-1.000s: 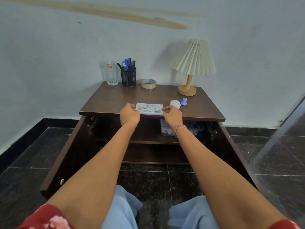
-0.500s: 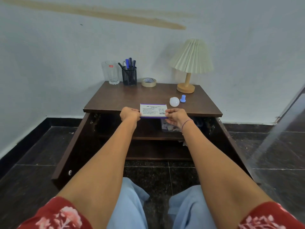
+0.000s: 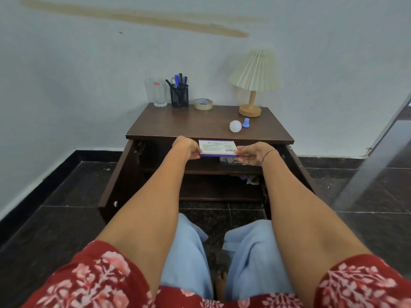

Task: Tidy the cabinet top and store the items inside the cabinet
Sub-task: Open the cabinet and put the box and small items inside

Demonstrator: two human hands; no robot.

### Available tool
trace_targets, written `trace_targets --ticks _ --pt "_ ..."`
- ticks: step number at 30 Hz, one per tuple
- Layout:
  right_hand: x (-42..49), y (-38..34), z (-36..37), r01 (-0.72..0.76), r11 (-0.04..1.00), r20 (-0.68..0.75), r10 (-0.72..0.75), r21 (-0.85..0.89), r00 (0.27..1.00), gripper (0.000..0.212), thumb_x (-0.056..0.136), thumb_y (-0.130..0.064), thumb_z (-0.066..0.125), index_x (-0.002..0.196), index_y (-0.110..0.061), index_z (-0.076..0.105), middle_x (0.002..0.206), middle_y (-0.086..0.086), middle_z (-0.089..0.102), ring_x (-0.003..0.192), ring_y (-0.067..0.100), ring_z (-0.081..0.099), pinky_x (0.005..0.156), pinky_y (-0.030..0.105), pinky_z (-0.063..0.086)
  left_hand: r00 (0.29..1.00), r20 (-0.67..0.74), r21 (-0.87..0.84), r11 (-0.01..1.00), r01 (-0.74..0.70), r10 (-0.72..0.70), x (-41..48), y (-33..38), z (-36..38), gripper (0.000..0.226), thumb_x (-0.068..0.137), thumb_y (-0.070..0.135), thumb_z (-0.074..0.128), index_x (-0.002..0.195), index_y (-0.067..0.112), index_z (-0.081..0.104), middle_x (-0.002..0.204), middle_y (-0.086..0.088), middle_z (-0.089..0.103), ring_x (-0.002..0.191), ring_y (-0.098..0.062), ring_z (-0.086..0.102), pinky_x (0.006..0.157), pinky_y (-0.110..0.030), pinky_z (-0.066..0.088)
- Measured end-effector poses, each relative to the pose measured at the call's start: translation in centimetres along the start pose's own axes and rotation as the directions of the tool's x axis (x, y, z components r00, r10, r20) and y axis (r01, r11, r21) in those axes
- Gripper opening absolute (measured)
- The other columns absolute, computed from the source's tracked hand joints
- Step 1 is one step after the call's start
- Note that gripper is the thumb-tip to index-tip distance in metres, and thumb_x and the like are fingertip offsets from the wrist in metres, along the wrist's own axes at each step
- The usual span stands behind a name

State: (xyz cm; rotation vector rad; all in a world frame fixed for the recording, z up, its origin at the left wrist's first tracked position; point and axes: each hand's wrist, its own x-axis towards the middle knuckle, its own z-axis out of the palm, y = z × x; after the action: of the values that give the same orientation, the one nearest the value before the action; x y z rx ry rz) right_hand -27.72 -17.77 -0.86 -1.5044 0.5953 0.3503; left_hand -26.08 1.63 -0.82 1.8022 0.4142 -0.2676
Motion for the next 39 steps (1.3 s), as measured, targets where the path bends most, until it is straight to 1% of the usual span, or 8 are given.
trace_targets --ticks 6,9,12,18,24,30,35,39 --pt "-0.7 0.0 -0.2 -0.038 0.998 0.067 0.035 0.049 0.997 0.008 0.085 0.0 0.064 0.087 -0.008 0.061 0.118 0.014 0.063 0.105 0.022 0.062 0.083 0.029 0.056 0.998 0.056 0.056 0.998 0.007 -0.01 -0.8 1.1 -0.8 0.032 0.084 -0.005 0.062 0.115 -0.001 0.054 0.114 -0.017 0.065 0.093 -0.021 0.065 0.082 -0.028 0.055" --pt "-0.6 -0.2 -0.3 -0.059 0.998 0.093 0.057 0.014 0.994 0.008 0.084 0.0 0.065 0.086 -0.008 0.063 0.108 0.013 0.065 0.087 0.021 0.065 0.061 0.026 0.06 0.998 0.068 0.118 0.993 -0.006 -0.002 -0.3 1.7 -0.8 0.034 0.085 -0.006 0.06 0.118 -0.001 0.052 0.115 -0.017 0.064 0.102 -0.023 0.065 0.085 -0.03 0.055" --pt "-0.2 -0.2 -0.7 -0.076 0.997 0.071 0.078 -0.031 0.994 0.008 0.085 0.0 0.064 0.085 -0.008 0.063 0.102 0.015 0.066 0.078 0.022 0.066 0.047 0.025 0.058 0.99 0.129 0.133 0.991 0.033 -0.05 0.9 0.7 -0.7 0.036 0.083 -0.005 0.063 0.118 -0.003 0.053 0.115 -0.019 0.064 0.09 -0.023 0.065 0.084 -0.029 0.055" --pt "3.0 1.8 0.3 0.019 0.999 -0.008 -0.019 0.033 1.0 0.016 0.084 0.003 0.064 0.1 -0.001 0.063 0.12 0.016 0.063 0.11 0.025 0.063 0.077 0.028 0.057 0.996 0.087 0.041 0.999 -0.003 0.0 5.4 -2.7 1.2 0.034 0.079 -0.007 0.068 0.112 -0.008 0.059 0.109 -0.022 0.067 0.079 -0.022 0.065 0.075 -0.028 0.055" --pt "8.6 4.2 3.5 0.168 0.984 -0.117 -0.161 0.054 0.98 0.03 0.083 0.006 0.065 0.113 0.006 0.063 0.123 0.02 0.062 0.114 0.029 0.061 0.089 0.03 0.054 0.998 -0.057 0.114 0.993 0.038 -0.032 10.1 -6.2 2.4 0.029 0.079 -0.001 0.072 0.107 -0.003 0.066 0.104 -0.018 0.068 0.069 -0.018 0.064 0.051 -0.023 0.052" --pt "15.0 6.2 5.1 0.209 0.978 -0.17 -0.21 -0.024 0.963 0.025 0.084 0.001 0.066 0.108 0.001 0.065 0.121 0.018 0.063 0.111 0.027 0.062 0.083 0.025 0.054 0.989 -0.145 0.122 0.992 0.035 -0.017 15.0 -9.2 3.4 0.026 0.082 0.004 0.069 0.108 -0.001 0.067 0.104 -0.016 0.069 0.077 -0.017 0.067 0.066 -0.024 0.057" --pt "19.6 8.5 5.0 0.261 0.955 -0.182 -0.284 -0.139 0.941 0.026 0.084 -0.003 0.067 0.11 -0.005 0.066 0.117 0.015 0.066 0.107 0.023 0.064 0.097 0.033 0.052 0.985 -0.169 0.159 0.986 0.048 -0.02 18.2 -10.4 4.8 0.025 0.081 0.005 0.07 0.106 0.001 0.068 0.101 -0.015 0.069 0.075 -0.016 0.067 0.065 -0.024 0.058" --pt "21.2 9.4 4.8 0.331 0.915 -0.149 -0.37 -0.23 0.917 0.033 0.084 -0.005 0.066 0.117 -0.008 0.064 0.114 0.009 0.067 0.106 0.016 0.062 0.102 0.03 0.047 0.969 -0.247 0.17 0.985 0.028 0.015 20.6 -10.9 5.6 0.025 0.082 0.012 0.07 0.107 0.008 0.069 0.107 -0.012 0.068 0.091 -0.021 0.067 0.08 -0.034 0.058"
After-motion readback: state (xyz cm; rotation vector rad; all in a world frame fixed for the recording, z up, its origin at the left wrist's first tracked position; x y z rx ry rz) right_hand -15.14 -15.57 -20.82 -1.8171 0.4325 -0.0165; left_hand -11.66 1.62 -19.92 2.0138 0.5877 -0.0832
